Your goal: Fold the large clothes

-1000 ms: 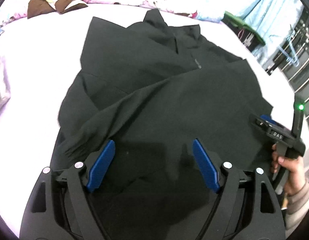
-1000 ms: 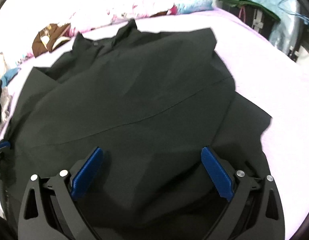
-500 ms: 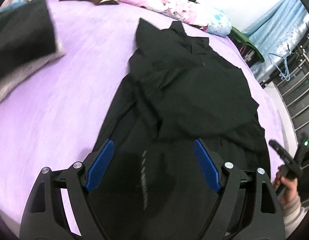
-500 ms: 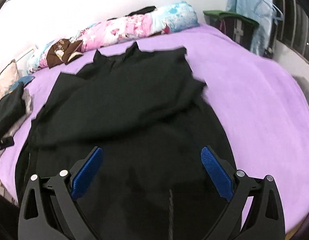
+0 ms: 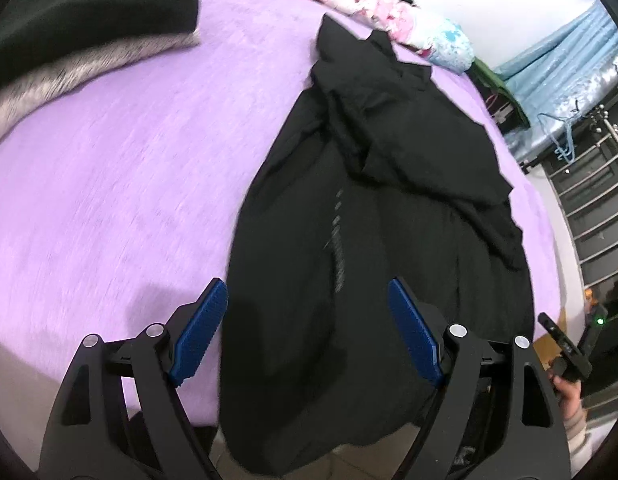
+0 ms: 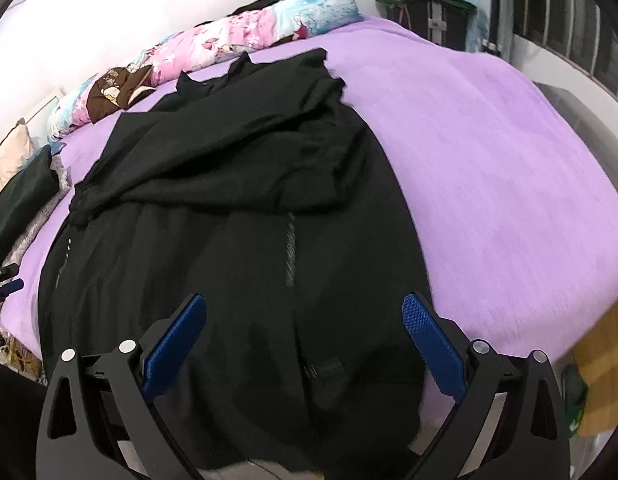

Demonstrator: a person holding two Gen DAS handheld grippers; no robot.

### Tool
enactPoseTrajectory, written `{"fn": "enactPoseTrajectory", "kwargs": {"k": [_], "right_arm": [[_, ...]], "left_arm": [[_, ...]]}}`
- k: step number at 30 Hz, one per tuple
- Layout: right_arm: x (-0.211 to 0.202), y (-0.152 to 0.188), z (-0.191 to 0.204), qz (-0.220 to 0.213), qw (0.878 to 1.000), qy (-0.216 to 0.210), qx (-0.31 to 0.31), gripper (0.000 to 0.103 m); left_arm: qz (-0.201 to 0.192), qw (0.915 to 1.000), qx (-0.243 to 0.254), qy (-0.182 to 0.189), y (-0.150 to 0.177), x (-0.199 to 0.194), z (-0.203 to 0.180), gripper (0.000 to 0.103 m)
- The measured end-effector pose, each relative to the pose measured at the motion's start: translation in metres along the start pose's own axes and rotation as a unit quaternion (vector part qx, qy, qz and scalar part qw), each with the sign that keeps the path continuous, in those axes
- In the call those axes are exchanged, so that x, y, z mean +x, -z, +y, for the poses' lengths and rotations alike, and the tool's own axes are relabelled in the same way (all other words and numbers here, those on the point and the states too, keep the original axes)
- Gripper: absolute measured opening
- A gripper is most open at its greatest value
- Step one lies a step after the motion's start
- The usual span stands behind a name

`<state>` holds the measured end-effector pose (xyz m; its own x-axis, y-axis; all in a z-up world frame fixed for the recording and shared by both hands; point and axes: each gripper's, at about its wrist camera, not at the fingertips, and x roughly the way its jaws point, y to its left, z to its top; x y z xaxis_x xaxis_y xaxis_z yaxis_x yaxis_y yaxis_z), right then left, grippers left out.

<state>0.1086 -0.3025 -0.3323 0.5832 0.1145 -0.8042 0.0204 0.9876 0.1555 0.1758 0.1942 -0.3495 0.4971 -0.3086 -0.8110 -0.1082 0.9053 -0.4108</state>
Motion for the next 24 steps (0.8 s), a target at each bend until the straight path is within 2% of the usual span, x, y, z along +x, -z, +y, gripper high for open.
{"fn": "enactPoseTrajectory", "kwargs": {"k": [5, 7, 10, 14, 19, 21, 23, 24], "right_arm": [[-0.002, 0.020, -0.027, 0.018, 1.000, -0.005, 0.019, 0.097], [-0.002, 0.028, -0.039, 0.031, 0.999, 0.006, 0.023, 0.097], [-0.001, 0.033, -0.049, 0.039, 0.999, -0.003, 0.031, 0.097], [0.007, 0.037, -0.060, 0.054, 0.998, -0.030, 0.034, 0.097], [0.016, 0.036, -0.062, 0.058, 0.996, -0.055, 0.030, 0.095], [0.018, 0.034, -0.060, 0.057, 0.996, -0.068, 0.032, 0.090], [0.023, 0.034, -0.057, 0.067, 0.994, -0.081, 0.026, 0.073], [0.027, 0.034, -0.055, 0.076, 0.994, -0.080, 0.021, 0.061]], "left_arm": [[0.018, 0.9997, -0.016, -0.004, 0.018, 0.004, 0.024, 0.079], [0.022, 0.9992, -0.031, 0.006, 0.025, 0.006, 0.035, 0.079], [0.033, 0.9984, -0.042, 0.017, 0.035, 0.011, 0.042, 0.079], [0.046, 0.9973, -0.028, 0.051, 0.047, 0.014, 0.035, 0.079], [0.071, 0.9967, 0.004, 0.039, 0.058, 0.026, 0.031, 0.079], [0.074, 0.9965, -0.002, 0.039, 0.058, 0.029, 0.034, 0.078], [0.079, 0.9965, 0.003, 0.027, 0.059, 0.033, 0.035, 0.077], [0.080, 0.9965, 0.006, 0.025, 0.060, 0.036, 0.034, 0.077]]}}
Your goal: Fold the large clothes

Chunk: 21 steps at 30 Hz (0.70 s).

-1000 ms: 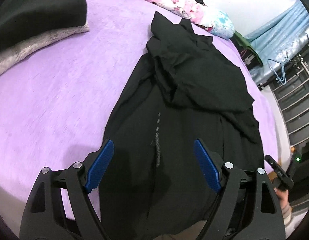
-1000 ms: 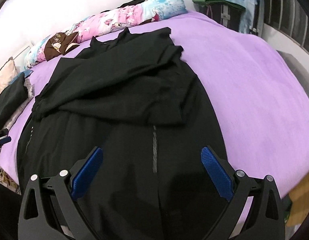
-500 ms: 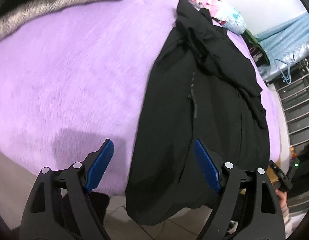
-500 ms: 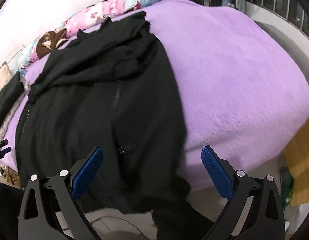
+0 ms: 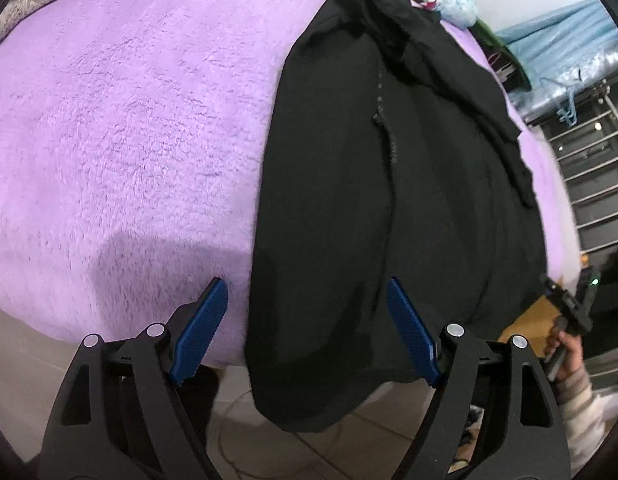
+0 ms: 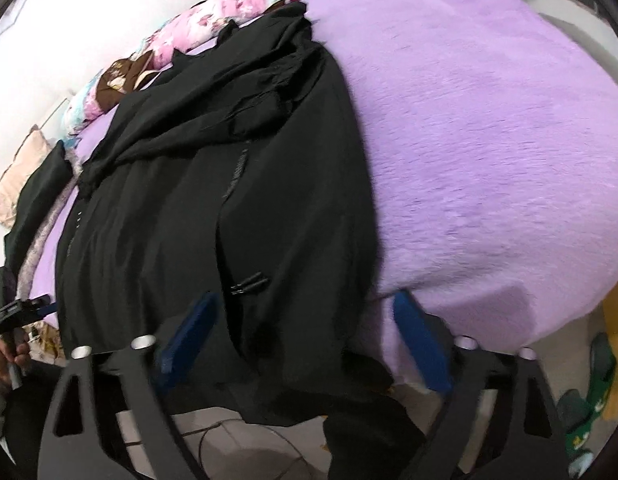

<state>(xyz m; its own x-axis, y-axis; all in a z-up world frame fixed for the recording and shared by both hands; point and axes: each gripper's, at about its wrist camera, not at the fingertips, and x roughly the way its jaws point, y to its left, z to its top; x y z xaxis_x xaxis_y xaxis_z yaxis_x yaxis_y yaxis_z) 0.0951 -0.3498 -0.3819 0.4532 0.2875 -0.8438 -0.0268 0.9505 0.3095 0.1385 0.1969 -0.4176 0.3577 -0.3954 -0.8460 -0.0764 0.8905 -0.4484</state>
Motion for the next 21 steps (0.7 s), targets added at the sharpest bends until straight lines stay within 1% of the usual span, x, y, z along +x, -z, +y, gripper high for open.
{"fn": "enactPoseTrajectory", "kwargs": {"k": [1, 2, 7, 9, 13, 14, 16, 17, 18, 19, 20, 21], "right_arm": [[0.004, 0.000, 0.002, 0.009, 1.000, 0.004, -0.003, 0.057], [0.008, 0.001, 0.003, 0.016, 1.000, 0.010, -0.005, 0.056], [0.010, 0.001, 0.006, 0.019, 1.000, 0.002, -0.001, 0.055], [0.012, 0.002, 0.009, 0.025, 1.000, -0.003, -0.002, 0.053], [0.018, 0.001, 0.016, 0.035, 0.999, -0.011, -0.006, 0.040], [0.018, 0.000, 0.016, 0.037, 0.999, -0.014, -0.007, 0.038], [0.018, -0.001, 0.018, 0.041, 0.999, -0.023, -0.007, 0.030], [0.017, -0.001, 0.019, 0.041, 0.999, -0.025, -0.008, 0.028], [0.016, 0.000, 0.020, 0.041, 0.999, -0.028, -0.008, 0.027], [0.015, 0.000, 0.021, 0.039, 0.999, -0.036, -0.004, 0.027], [0.013, 0.001, 0.021, 0.039, 0.998, -0.043, -0.002, 0.027], [0.012, 0.001, 0.021, 0.038, 0.998, -0.045, -0.001, 0.025]], "left_arm": [[-0.001, 1.0000, -0.002, 0.001, -0.001, 0.002, 0.001, 0.077], [-0.002, 1.0000, -0.006, 0.005, -0.001, 0.003, 0.002, 0.077], [-0.005, 0.9997, -0.019, 0.015, -0.002, 0.004, 0.006, 0.076], [-0.002, 0.9999, -0.011, 0.003, -0.002, 0.004, 0.005, 0.069], [0.005, 0.9999, -0.013, 0.005, 0.000, 0.006, 0.005, 0.060], [0.006, 0.9999, -0.012, 0.004, 0.000, 0.007, 0.004, 0.057], [0.009, 0.9999, -0.003, -0.006, 0.000, 0.007, 0.000, 0.048], [0.011, 0.9997, 0.003, -0.020, -0.002, 0.010, -0.007, 0.043], [0.012, 0.9996, 0.006, -0.026, -0.001, 0.009, -0.009, 0.038], [0.013, 0.9996, 0.008, -0.025, -0.001, 0.008, -0.012, 0.034], [0.015, 0.9996, 0.012, -0.020, -0.001, 0.008, -0.015, 0.028], [0.016, 0.9996, 0.015, -0.018, 0.000, 0.006, -0.016, 0.025]]}}
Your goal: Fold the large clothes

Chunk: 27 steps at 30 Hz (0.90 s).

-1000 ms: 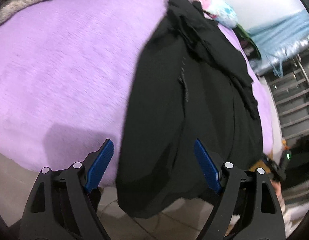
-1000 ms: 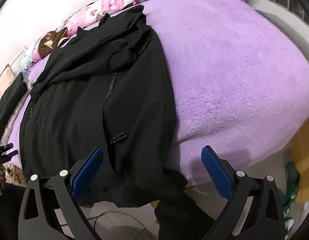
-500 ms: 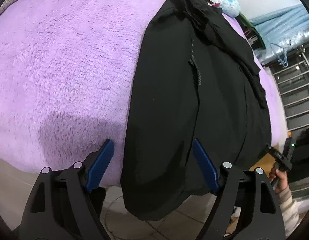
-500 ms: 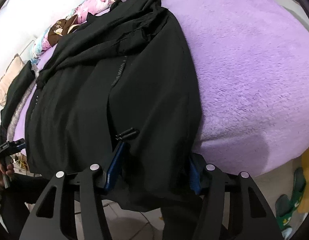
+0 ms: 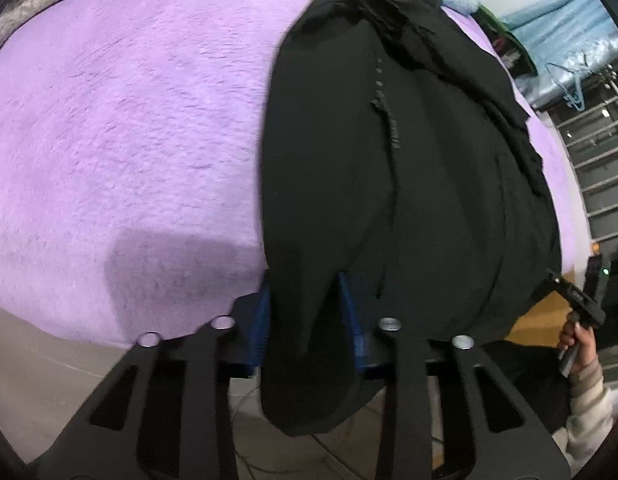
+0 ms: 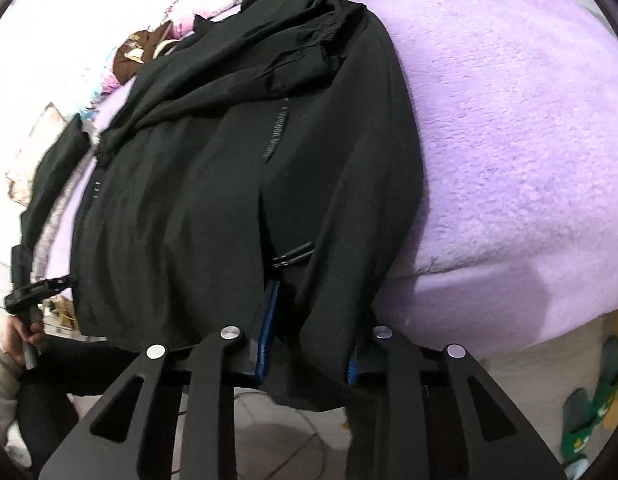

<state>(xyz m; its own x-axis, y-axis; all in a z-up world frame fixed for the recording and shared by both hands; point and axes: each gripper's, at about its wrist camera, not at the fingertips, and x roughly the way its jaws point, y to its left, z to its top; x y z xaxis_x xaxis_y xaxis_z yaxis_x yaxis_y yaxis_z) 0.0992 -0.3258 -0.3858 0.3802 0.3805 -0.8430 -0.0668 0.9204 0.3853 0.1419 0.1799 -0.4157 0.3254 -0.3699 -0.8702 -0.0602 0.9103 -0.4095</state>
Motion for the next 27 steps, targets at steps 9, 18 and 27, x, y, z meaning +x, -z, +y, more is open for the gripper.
{"fn": "enactPoseTrajectory", "kwargs": {"k": [9, 18, 27], "right_arm": [[-0.013, -0.005, 0.001, -0.010, 0.999, -0.031, 0.013, 0.006], [-0.037, -0.010, 0.008, -0.042, 0.996, -0.077, 0.029, 0.005], [-0.068, -0.029, 0.010, -0.093, 0.981, -0.154, 0.072, 0.005]], "left_arm": [[-0.006, 0.9987, -0.017, 0.047, -0.002, -0.008, -0.001, 0.002], [0.007, 0.9962, -0.026, 0.082, -0.008, -0.015, -0.021, 0.001], [-0.005, 0.9865, -0.069, 0.148, -0.017, -0.043, -0.019, 0.001]]}}
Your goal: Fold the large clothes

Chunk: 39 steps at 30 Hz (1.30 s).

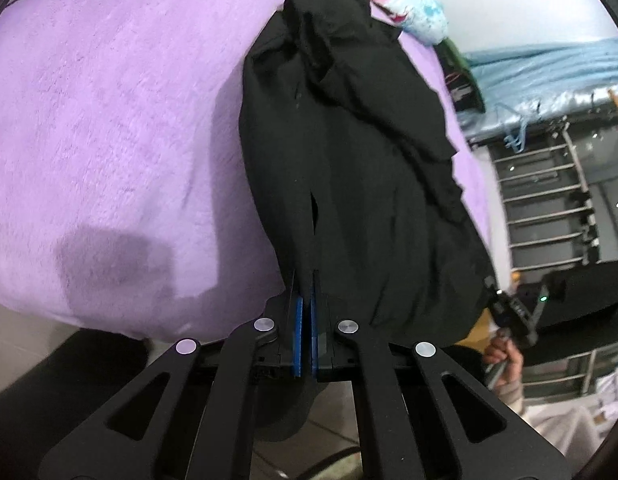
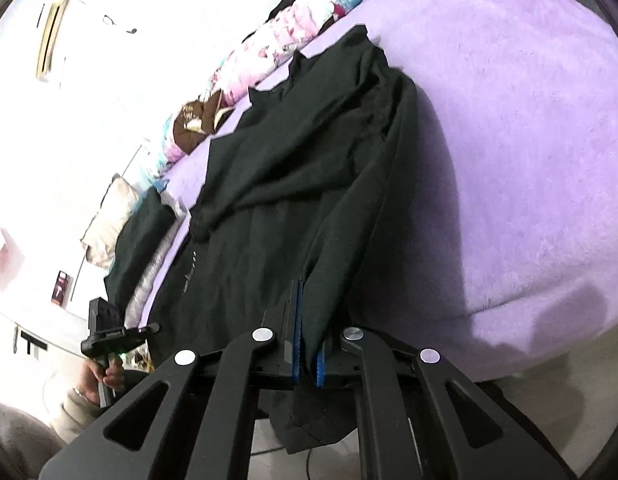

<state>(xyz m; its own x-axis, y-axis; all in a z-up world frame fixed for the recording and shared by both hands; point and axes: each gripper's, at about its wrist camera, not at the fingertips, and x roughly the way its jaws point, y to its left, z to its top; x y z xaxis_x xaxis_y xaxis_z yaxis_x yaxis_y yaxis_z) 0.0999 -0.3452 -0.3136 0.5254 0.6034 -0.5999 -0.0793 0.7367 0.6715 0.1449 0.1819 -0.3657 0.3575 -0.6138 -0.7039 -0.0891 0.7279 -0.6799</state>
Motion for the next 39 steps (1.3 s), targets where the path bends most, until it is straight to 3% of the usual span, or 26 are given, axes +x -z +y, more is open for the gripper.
{"fn": "enactPoseTrajectory", "kwargs": {"k": [8, 24, 28, 39], "right_arm": [[-0.011, -0.035, 0.033, -0.021, 0.999, -0.020, -0.036, 0.005], [-0.022, -0.134, 0.058, -0.044, 0.995, -0.036, -0.084, 0.005], [-0.018, -0.159, 0.059, -0.051, 0.994, -0.048, -0.084, 0.005], [0.016, -0.249, 0.072, -0.051, 0.991, -0.023, -0.124, 0.005]], "left_arm": [[-0.026, 0.9980, -0.016, 0.055, -0.034, -0.028, -0.033, 0.001], [-0.045, 0.9940, -0.015, 0.098, -0.130, -0.046, -0.087, 0.001], [-0.055, 0.9935, -0.017, 0.098, -0.161, -0.046, -0.095, 0.001], [-0.074, 0.9957, 0.007, 0.054, -0.258, -0.036, -0.118, 0.001]]}}
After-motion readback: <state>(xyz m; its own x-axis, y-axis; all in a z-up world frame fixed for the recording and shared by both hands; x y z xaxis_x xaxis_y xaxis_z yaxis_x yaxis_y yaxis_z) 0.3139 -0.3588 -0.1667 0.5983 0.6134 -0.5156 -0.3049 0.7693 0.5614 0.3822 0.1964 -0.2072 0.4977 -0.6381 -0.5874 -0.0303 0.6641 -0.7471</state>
